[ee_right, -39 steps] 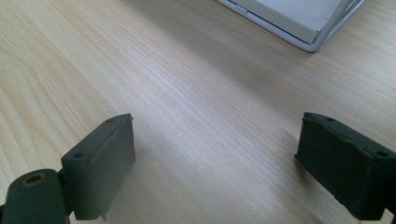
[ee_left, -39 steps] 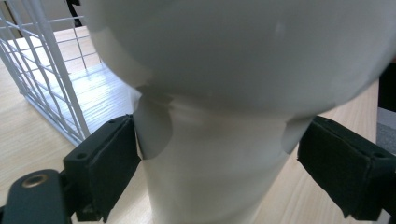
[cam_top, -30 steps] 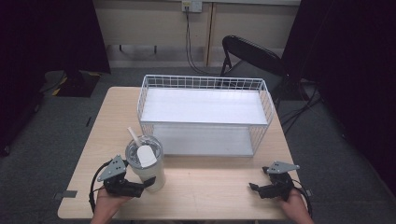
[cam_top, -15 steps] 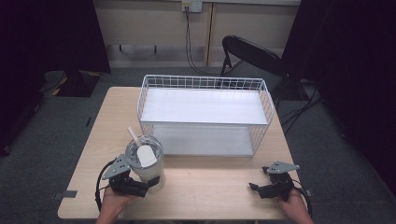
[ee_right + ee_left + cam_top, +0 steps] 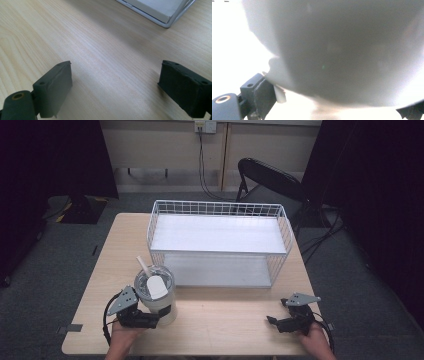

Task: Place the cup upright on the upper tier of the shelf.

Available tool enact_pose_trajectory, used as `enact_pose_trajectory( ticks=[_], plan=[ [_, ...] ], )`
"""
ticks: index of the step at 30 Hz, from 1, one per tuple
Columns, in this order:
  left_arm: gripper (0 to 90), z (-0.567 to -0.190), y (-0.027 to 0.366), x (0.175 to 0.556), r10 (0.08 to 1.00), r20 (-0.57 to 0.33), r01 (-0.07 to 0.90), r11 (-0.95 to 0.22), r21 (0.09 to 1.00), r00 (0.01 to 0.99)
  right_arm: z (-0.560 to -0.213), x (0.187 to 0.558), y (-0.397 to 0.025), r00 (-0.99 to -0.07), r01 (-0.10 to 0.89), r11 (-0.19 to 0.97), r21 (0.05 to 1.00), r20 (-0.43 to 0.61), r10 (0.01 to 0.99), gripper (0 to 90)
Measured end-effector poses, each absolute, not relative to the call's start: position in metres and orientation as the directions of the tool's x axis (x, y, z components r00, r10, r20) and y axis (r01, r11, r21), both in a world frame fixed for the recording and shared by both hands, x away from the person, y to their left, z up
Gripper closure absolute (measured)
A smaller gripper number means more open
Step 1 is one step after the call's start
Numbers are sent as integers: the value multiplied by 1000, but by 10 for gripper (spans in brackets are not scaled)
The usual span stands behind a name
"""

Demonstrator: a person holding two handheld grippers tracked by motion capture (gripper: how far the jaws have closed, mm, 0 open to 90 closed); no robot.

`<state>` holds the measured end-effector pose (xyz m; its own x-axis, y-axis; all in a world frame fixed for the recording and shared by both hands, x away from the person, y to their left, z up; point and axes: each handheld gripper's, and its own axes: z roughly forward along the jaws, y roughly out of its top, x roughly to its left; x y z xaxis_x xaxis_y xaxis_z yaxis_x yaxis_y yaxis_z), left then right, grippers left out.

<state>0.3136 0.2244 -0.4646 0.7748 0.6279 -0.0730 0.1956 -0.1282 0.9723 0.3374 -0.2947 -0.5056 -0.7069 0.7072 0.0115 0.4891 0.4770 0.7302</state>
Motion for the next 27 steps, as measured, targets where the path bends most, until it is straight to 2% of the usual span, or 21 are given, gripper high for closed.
enact_pose_trajectory(
  ticks=[12,27],
  plan=[
    [90,-469,222,309,615,-2,104,-130,986,789,-506,337,-295,-707,489,477,730,11,707,107],
    [92,-463,214,305,599,-24,108,-104,989,800,-506,337,-295,-707,489,477,730,12,707,107]
  ],
)
